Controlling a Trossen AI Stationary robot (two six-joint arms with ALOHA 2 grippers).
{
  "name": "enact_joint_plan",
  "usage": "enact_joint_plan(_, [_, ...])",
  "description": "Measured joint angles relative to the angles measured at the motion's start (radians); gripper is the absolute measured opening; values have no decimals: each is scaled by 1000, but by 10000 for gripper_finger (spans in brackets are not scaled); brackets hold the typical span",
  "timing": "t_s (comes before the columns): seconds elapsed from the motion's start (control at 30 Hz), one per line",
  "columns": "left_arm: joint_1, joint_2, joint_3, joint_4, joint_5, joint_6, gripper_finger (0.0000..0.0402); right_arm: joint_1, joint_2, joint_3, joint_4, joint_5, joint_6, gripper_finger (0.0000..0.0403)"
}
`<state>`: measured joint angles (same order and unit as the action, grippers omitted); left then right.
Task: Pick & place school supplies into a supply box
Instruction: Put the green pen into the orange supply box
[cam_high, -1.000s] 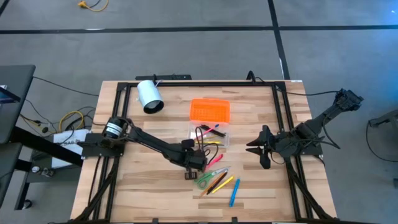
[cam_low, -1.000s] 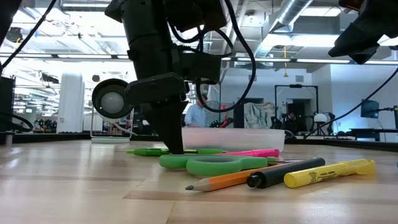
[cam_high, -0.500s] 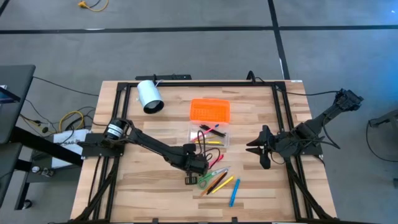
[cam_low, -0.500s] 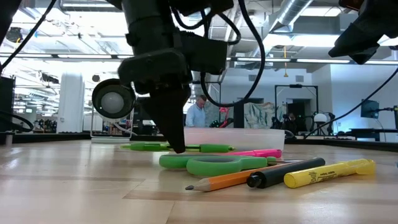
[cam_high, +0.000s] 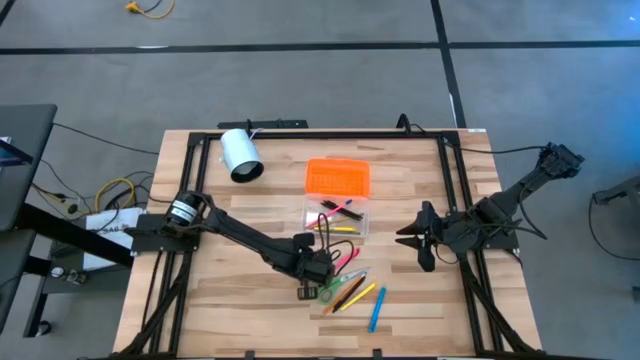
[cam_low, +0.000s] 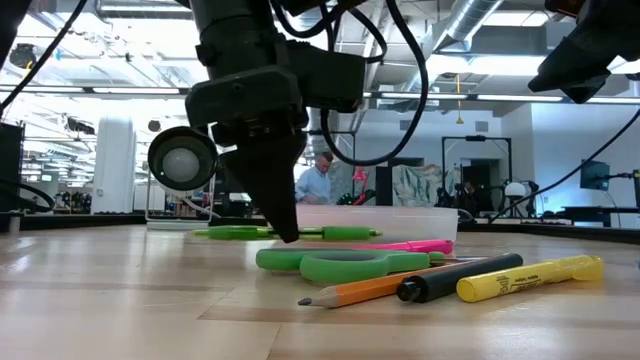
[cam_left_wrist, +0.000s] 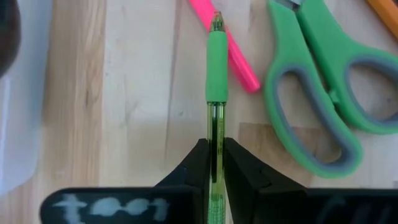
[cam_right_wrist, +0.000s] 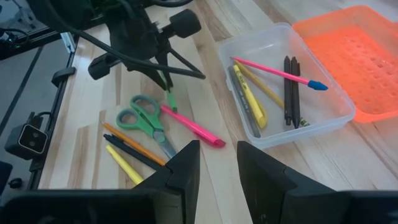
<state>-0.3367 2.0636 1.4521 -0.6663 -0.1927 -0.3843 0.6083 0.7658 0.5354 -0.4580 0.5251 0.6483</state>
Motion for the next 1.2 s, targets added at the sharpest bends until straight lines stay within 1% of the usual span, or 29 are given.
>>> enact_joint_plan(0.23, [1, -1, 3, 2, -4, -3, 22, 0, 0, 0, 1, 0, 14, 100])
enact_joint_plan(0.33, [1, -1, 30, -4, -12, -3, 19, 0, 0, 0, 1, 0, 17, 100])
enact_joint_plan(0.5, [1, -2, 131, -47, -97, 52, 19, 0, 0, 0, 1, 0, 18, 100])
enact_joint_plan(0.63, [19, -3, 214, -86, -173, 134, 19, 0, 0, 0, 1, 0, 26, 100])
enact_joint_plan(0.73, [49, -4, 243, -86, -211, 193, 19, 0, 0, 0, 2, 0, 28, 100])
enact_joint_plan(0.83, [97, -4, 247, -76, -230, 215, 20, 0, 0, 0, 3, 0, 34, 100])
enact_joint_plan(1.07, [225, -3, 247, -78, -232, 233, 20, 0, 0, 0, 38, 24, 35, 100])
enact_joint_plan(1.13, [261, -3, 247, -78, -207, 232, 20, 0, 0, 0, 41, 27, 35, 100])
enact_joint_plan(1.2, [296, -2, 247, -77, -149, 221, 20, 0, 1, 0, 43, 27, 35, 100])
